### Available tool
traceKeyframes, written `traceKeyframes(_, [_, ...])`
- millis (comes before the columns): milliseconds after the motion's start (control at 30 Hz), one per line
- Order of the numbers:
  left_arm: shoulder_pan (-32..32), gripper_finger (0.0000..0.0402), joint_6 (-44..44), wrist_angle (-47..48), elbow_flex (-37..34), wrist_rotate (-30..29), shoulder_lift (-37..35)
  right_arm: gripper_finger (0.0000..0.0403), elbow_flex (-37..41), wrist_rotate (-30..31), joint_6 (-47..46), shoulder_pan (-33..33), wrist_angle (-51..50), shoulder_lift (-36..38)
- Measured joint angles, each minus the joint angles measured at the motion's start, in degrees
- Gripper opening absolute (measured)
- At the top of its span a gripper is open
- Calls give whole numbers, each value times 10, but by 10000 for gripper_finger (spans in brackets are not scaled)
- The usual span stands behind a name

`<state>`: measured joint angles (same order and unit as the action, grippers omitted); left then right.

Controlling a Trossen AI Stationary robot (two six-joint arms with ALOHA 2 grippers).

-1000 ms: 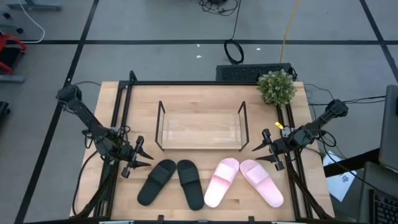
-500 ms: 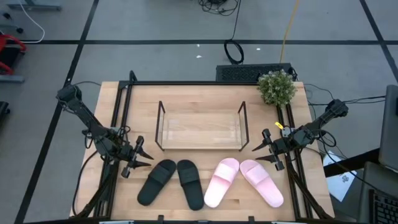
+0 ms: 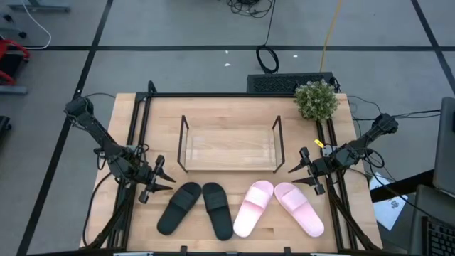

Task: Pick and place slides into the shelf

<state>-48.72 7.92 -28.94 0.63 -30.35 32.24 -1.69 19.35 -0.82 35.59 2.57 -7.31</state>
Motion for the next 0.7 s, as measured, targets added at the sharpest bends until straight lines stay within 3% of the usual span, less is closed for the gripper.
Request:
traceKeyframes(267, [0, 120, -6, 0, 0, -5, 0, 164, 0, 0, -22, 0, 27, 0])
traceKeyframes(400, [0, 120, 2, -16, 0, -17, 0, 164, 0, 0, -99, 0, 100, 0])
traceKeyframes(600, [0, 120, 4, -61, 0, -17, 0, 164, 0, 0, -91, 0, 217, 0])
traceKeyframes(700, [0, 120, 50, -88, 0, -17, 0, 164, 0, 0, -92, 0, 269, 0])
